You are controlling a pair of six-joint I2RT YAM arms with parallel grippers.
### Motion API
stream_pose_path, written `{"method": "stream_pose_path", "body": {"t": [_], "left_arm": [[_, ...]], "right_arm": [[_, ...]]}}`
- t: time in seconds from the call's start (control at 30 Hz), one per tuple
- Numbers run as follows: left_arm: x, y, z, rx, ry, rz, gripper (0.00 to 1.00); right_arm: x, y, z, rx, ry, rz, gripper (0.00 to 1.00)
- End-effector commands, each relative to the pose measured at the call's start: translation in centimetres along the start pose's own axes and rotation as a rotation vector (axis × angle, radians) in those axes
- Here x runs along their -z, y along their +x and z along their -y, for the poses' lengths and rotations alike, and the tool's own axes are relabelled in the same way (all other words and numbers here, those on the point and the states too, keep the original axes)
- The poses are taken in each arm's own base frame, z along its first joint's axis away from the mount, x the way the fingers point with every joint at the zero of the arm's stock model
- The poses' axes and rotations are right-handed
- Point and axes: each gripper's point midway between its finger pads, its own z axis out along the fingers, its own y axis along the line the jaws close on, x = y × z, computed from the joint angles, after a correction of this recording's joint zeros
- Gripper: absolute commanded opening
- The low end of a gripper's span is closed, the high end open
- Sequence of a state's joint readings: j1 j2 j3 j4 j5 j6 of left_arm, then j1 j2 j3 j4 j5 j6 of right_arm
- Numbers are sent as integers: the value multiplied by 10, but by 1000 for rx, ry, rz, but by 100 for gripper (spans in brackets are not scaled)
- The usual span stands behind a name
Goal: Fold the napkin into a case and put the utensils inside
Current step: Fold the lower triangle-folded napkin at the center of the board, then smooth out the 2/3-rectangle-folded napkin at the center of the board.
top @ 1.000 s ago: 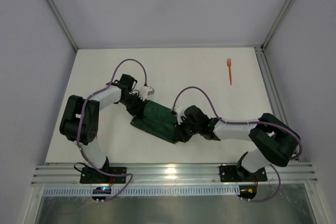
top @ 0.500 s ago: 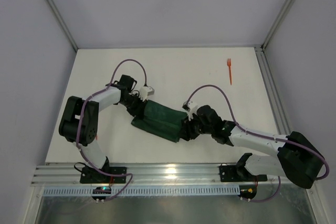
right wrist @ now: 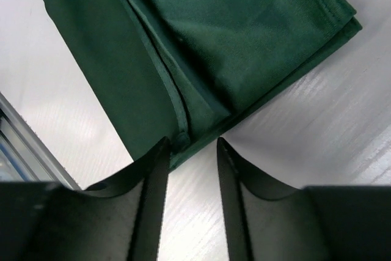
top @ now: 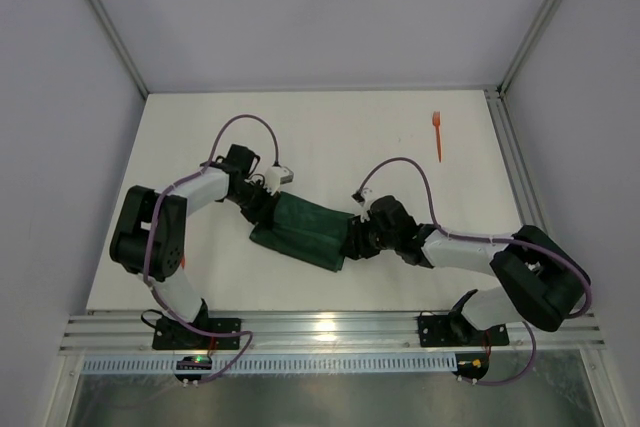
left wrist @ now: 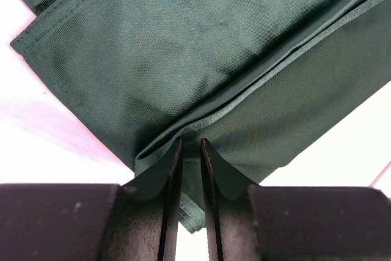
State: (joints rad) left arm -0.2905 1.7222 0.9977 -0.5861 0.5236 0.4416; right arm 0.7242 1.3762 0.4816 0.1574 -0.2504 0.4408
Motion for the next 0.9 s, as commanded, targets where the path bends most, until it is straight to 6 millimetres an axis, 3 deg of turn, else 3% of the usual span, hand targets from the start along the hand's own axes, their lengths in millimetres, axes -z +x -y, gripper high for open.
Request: {"method": "stream_pose_path", "body": {"t": [0.0, 0.27, 0.33, 0.47, 0.53, 0.67, 0.87], "left_arm": [[1, 15, 2, 26, -12, -42, 20], [9, 7, 7, 4, -2, -23, 23], [16, 2, 17, -23, 41, -1, 27], [43, -31, 36, -136, 67, 118, 36], [47, -40, 43, -189, 62, 138, 42], [34, -50, 74, -312, 117, 121, 46], [3, -48, 90, -369, 151, 101, 51]], "right_arm": [[-7, -22, -15, -17, -64, 72, 38], [-16, -15, -10, -21, -59, 44, 6], [-15, -13, -11, -17, -62, 37, 4], [-13, -13, -16, -16, -93, 29, 4], [-13, -14, -20, -6, -112, 26, 4], [-12, -18, -26, 28, -135, 17, 4], [-12, -14, -31, 40, -186, -12, 4]]}}
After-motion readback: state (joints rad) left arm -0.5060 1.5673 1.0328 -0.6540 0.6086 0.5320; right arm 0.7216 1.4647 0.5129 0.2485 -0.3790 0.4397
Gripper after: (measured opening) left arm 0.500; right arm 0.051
